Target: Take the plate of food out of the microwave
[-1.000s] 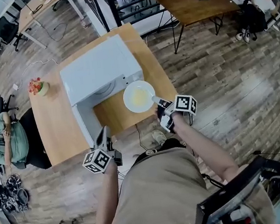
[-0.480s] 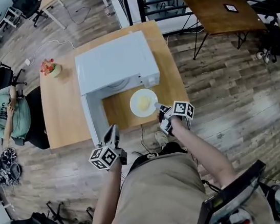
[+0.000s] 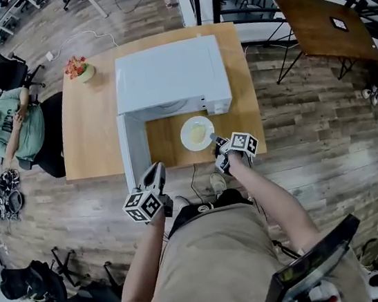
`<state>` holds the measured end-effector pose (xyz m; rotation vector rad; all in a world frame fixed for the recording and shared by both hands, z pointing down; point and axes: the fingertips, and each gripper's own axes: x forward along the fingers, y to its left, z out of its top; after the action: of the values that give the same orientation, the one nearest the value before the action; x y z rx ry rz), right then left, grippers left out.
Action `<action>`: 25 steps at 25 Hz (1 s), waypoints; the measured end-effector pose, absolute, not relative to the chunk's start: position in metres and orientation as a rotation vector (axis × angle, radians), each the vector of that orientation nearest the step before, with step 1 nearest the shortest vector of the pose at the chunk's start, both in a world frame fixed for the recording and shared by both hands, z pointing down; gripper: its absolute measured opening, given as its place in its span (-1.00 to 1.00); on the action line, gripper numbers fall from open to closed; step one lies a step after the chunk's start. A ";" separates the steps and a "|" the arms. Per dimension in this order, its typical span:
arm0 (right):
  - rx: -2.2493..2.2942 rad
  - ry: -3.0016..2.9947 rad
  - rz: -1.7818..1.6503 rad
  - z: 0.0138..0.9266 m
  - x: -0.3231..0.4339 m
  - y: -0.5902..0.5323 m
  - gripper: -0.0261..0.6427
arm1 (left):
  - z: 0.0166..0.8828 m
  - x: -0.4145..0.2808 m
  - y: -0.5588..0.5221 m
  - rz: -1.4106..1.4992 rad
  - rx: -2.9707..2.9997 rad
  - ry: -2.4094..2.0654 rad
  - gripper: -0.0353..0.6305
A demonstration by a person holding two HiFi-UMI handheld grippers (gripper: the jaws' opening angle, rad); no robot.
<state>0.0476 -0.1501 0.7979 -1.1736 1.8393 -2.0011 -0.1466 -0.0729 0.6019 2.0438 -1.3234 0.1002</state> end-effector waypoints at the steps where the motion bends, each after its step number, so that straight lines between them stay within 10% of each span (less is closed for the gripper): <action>1: -1.175 1.844 -2.015 0.805 0.046 -0.152 -0.88 | 0.603 -0.148 -0.074 0.100 2.038 -1.334 -0.88; 25: -1.305 2.046 -2.193 0.898 -0.022 -0.171 -0.88 | 0.592 -0.180 -0.070 0.043 1.929 -1.474 -0.88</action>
<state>-0.0221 -0.1710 0.8978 -1.3045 2.0459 -2.1926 -0.1803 -0.0696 0.5918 1.9285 -1.4744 0.0432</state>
